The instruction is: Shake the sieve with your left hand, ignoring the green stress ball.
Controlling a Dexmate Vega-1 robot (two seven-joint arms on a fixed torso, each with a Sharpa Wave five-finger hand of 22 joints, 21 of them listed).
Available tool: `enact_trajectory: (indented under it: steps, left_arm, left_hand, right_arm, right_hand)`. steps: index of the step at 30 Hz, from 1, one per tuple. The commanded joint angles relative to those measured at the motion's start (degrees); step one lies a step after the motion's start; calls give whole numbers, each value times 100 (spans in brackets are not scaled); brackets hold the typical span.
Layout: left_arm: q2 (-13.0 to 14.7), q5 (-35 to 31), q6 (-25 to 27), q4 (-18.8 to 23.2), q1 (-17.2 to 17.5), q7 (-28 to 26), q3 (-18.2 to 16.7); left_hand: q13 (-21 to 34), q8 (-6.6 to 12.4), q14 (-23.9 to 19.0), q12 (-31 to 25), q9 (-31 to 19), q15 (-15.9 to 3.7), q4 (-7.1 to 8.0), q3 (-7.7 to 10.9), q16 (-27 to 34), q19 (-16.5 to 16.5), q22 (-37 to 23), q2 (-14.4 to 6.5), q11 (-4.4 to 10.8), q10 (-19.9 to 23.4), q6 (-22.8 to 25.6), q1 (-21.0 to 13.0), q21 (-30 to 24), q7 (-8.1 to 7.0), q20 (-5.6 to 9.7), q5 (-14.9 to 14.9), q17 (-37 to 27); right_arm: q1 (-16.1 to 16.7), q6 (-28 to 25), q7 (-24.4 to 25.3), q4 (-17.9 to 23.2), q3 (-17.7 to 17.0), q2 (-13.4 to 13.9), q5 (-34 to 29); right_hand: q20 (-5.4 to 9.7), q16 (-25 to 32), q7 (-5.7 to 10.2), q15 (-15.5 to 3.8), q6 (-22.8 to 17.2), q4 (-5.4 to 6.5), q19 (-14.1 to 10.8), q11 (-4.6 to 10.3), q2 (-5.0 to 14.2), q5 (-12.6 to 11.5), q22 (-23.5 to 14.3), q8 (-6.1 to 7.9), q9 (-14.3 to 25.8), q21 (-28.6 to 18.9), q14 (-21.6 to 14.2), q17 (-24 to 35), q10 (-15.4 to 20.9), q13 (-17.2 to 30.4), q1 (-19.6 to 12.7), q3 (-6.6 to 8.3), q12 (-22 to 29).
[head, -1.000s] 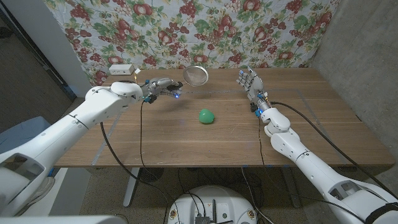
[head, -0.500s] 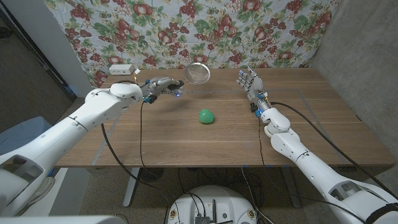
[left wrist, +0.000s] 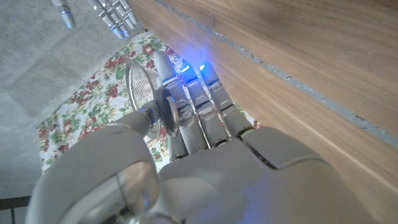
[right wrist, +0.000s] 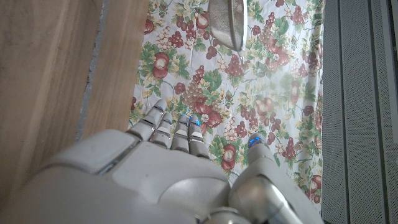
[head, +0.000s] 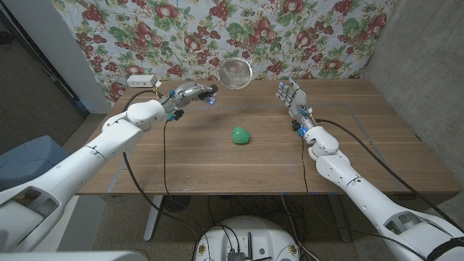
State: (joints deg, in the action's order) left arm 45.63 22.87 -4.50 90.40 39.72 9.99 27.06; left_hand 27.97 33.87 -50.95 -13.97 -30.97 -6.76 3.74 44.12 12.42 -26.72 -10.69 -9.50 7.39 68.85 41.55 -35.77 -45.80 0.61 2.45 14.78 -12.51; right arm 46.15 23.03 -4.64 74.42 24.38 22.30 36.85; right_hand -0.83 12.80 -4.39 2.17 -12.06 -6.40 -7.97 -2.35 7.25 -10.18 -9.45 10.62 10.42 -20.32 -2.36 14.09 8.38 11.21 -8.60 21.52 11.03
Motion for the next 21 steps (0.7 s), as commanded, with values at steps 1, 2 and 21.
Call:
enact_trajectory:
  steps: [1,2,21]
  left_arm:
    - [-224,-200,-1308,-463,-14,314,-36]
    - [-235,-194,-1315,-475,-18,327,-38]
    - [-233,-329,-898,-296,6,110,-75]
  left_hand:
    - [21,-18,48,7,-8,-630,52,30,-19,30,2,-62,349,33,83,-41,-35,-107,184,26,-9]
    - [25,-20,52,5,-9,-631,53,29,-19,31,3,-61,343,32,78,-39,-35,-109,183,28,-10]
    - [17,-24,63,-8,-4,-641,72,15,-7,39,7,-73,358,64,91,-17,-40,-129,185,60,-26]
  right_arm:
    - [-42,18,-45,-68,-6,-11,18]
    - [-45,17,-49,-74,-6,-13,21]
    - [-119,42,-112,-224,-15,-54,51]
  right_hand:
    - [31,22,5,-2,-42,-8,-51,-18,79,6,-29,26,-8,31,-5,-1,32,10,-17,45,33]
    - [29,22,6,-7,-42,-8,-52,-16,80,6,-29,26,-8,35,-3,-2,35,10,-17,45,34]
    - [26,21,14,-2,-41,-10,-81,-26,80,7,-30,25,-9,94,1,-15,36,10,-13,53,35]
